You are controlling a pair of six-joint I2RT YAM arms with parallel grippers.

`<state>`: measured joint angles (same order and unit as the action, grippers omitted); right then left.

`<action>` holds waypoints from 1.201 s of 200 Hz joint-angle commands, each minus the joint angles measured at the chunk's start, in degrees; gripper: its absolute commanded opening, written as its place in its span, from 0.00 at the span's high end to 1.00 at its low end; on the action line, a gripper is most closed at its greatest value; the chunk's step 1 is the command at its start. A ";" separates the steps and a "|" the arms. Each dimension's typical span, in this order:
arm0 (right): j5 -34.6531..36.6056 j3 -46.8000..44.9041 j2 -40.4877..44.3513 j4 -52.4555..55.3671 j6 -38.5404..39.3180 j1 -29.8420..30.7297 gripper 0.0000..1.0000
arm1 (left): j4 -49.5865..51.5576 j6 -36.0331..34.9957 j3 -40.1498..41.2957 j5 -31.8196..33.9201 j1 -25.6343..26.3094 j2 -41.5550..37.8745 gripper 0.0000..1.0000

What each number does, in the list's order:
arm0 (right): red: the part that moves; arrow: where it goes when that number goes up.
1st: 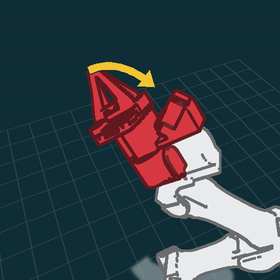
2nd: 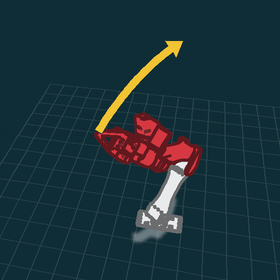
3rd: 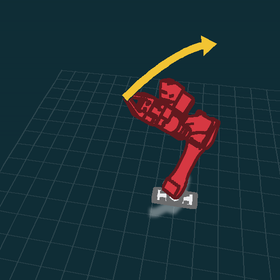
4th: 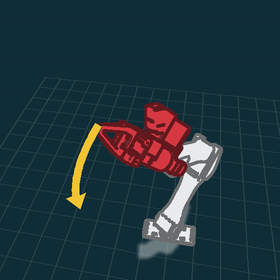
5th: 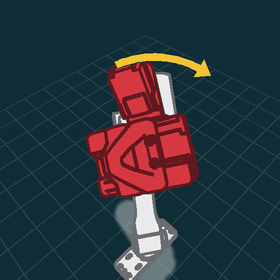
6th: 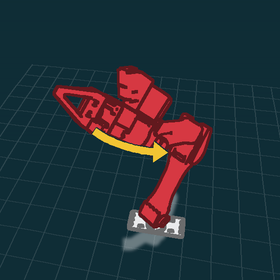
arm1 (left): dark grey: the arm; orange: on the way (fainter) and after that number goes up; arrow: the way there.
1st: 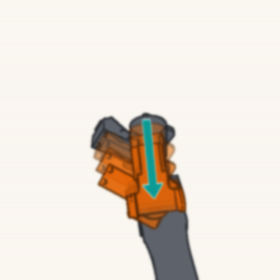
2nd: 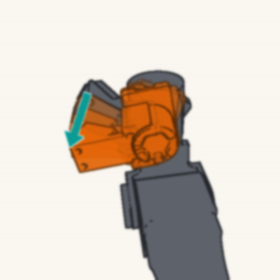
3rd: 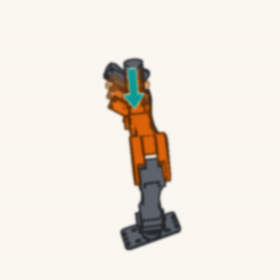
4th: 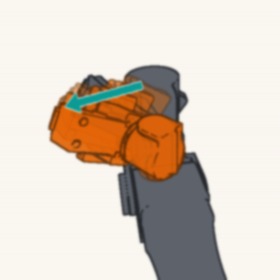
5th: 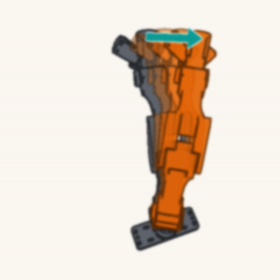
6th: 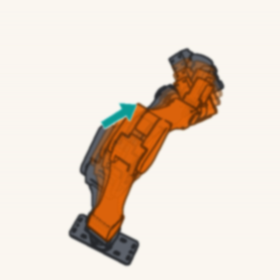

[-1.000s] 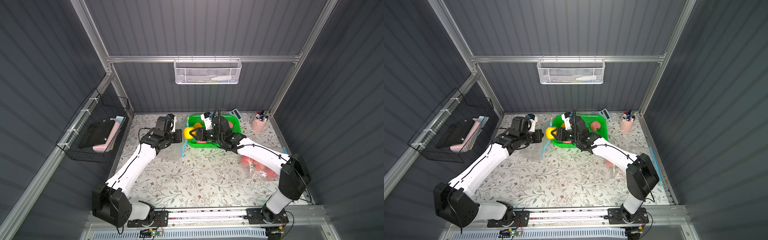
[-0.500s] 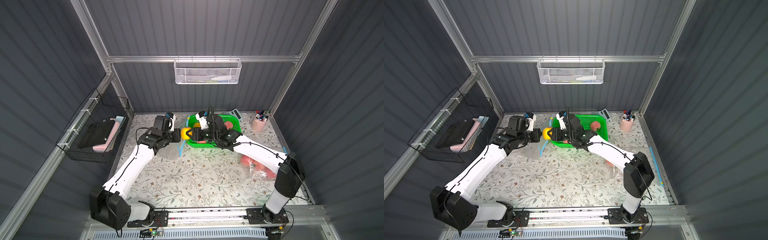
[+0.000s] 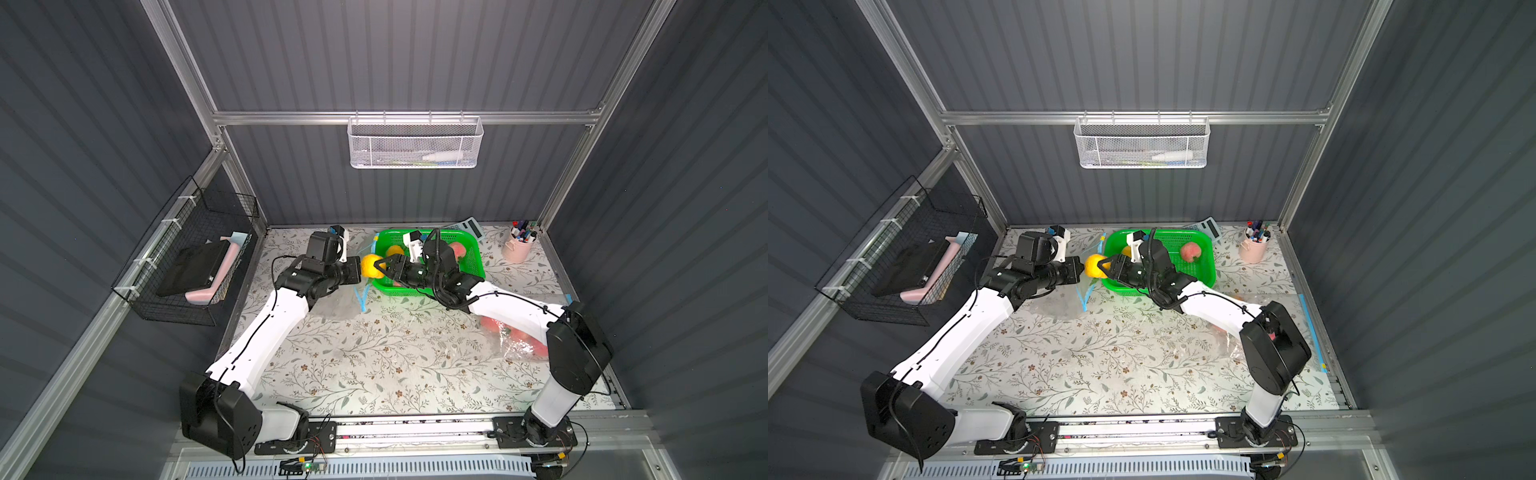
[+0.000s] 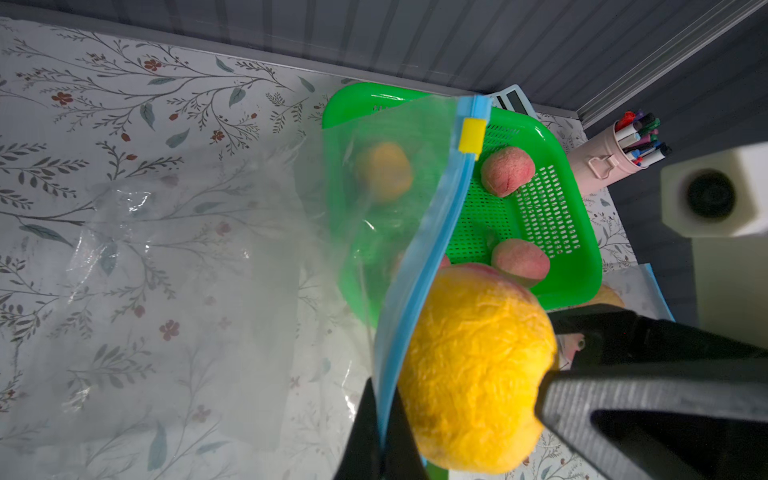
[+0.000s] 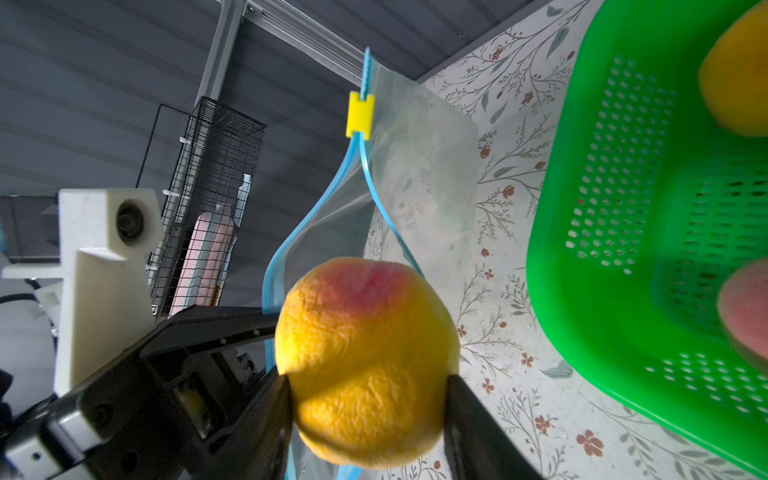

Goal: Place the peach in a zip-top bag and seal the zipper
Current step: Place the peach in the zipper food storage bag.

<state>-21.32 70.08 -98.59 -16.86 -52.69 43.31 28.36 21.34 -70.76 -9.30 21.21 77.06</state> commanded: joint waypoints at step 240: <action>9.92 15.60 -5.08 23.27 10.13 6.58 0.41 | -2.51 0.47 0.05 -11.33 0.24 -0.98 1.00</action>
<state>-3.18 86.04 -103.96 11.64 -38.65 50.43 26.96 22.50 -71.31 -19.64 21.28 77.30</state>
